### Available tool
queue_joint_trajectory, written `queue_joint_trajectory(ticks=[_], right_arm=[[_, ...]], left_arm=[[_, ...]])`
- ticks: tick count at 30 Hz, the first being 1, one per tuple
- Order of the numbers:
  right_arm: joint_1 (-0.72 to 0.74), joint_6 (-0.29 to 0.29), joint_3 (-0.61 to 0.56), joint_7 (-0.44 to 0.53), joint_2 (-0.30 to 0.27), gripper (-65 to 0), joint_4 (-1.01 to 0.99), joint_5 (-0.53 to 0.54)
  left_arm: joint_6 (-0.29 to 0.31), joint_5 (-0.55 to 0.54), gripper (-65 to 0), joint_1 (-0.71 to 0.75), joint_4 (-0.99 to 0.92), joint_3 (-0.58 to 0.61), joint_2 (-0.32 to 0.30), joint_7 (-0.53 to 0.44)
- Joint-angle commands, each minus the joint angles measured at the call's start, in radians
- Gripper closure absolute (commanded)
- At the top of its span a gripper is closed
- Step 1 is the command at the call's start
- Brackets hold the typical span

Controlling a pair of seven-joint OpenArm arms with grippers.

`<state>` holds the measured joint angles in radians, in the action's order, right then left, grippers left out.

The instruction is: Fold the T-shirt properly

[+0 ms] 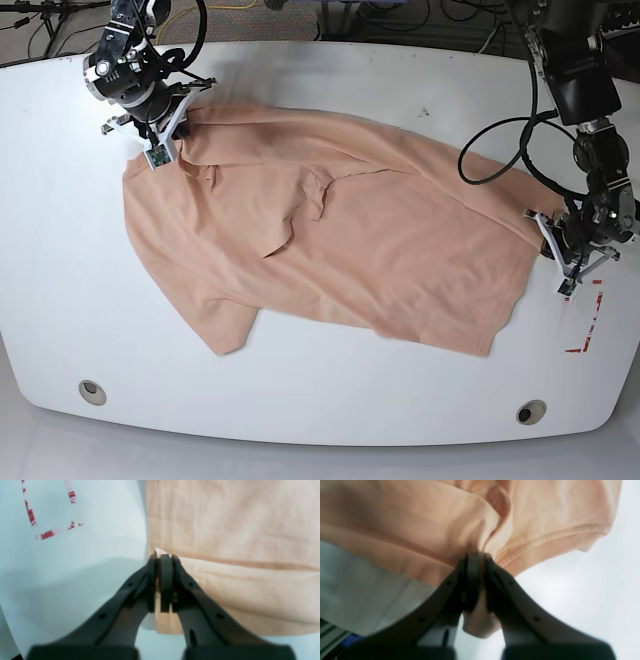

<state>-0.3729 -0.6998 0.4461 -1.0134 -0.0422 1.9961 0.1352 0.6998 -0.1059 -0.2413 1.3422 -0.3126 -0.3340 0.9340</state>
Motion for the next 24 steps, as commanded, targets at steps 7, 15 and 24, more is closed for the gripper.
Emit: queue_joint_trajectory(ticks=[7,15,24], right_arm=[[0.008,0.002,0.006,0.023,0.008,-0.3,0.016,0.011],[0.041,0.002,0.038,0.023,0.028,-26.5,0.022,0.011],[0.088,0.002,0.075,0.021,0.052,-46.0,0.016,0.013]], left_arm=[[-0.002,-0.007,0.0,-0.049,-0.062,0.053,-0.027,-0.042],[-0.002,0.039,0.0,-0.040,-0.129,0.069,-0.053,-0.123],[-0.002,0.041,0.0,-0.039,-0.139,0.065,-0.057,-0.126]])
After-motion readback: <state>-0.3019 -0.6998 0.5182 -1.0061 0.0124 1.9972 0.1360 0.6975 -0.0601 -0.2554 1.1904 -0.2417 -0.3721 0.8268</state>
